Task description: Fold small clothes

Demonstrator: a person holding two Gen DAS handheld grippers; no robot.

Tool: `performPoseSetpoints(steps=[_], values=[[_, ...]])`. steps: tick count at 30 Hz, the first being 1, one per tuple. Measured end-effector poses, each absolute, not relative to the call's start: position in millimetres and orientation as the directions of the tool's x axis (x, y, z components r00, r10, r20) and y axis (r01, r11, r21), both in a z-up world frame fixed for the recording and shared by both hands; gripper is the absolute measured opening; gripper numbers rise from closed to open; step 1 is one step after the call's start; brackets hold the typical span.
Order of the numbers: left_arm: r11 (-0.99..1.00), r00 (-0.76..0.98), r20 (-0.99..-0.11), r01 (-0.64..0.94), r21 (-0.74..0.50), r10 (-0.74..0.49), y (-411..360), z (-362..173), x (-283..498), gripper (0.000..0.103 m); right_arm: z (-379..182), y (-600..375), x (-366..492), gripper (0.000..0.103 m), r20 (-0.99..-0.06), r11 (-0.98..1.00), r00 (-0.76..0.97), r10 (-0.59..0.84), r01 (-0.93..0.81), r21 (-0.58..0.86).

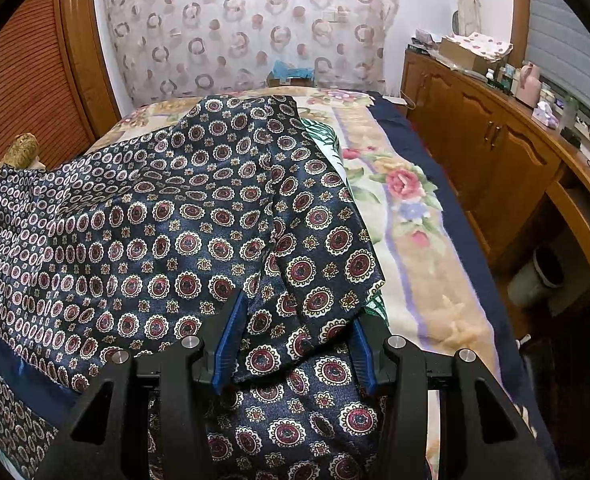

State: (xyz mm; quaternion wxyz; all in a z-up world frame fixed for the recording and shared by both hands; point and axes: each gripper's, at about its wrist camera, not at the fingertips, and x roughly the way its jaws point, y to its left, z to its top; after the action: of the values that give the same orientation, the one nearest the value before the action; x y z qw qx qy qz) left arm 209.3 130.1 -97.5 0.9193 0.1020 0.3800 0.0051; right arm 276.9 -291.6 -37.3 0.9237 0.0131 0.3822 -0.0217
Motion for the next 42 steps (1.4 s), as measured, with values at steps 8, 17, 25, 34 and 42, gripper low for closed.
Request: performPoseSetpoints(steps=[8,17,25,34,42], values=[[0.992,0.769,-0.639,0.058,0.112,0.027,130.0,-61.6,197.6,0.003,-35.2,-294.8,276.7,0.050,-0.704,0.999,0.710,-0.020,0.047,0.018],[0.989,0.807,-0.578,0.146,-0.005,-0.123,111.4,-16.4,185.7,0.003,-28.3,-299.6,271.2,0.018,-0.696,0.997,0.717,0.037,0.017,0.070],[0.986,0.817,-0.554,0.153,-0.059,-0.160,112.0,-11.6,174.0,0.003,-2.9,-297.8,256.0,0.006,-0.630,0.997,0.774,0.065,-0.033,0.063],[0.977,0.842,-0.496,0.170,-0.125,-0.210,134.1,6.6,140.0,0.002,42.7,-298.1,193.1,0.005,-0.510,0.996,0.856,0.084,-0.072,0.044],[0.977,0.825,-0.535,0.092,-0.192,-0.183,162.1,-34.6,97.5,0.002,40.3,-316.5,128.8,0.005,-0.504,0.997,0.860,0.077,-0.075,0.025]])
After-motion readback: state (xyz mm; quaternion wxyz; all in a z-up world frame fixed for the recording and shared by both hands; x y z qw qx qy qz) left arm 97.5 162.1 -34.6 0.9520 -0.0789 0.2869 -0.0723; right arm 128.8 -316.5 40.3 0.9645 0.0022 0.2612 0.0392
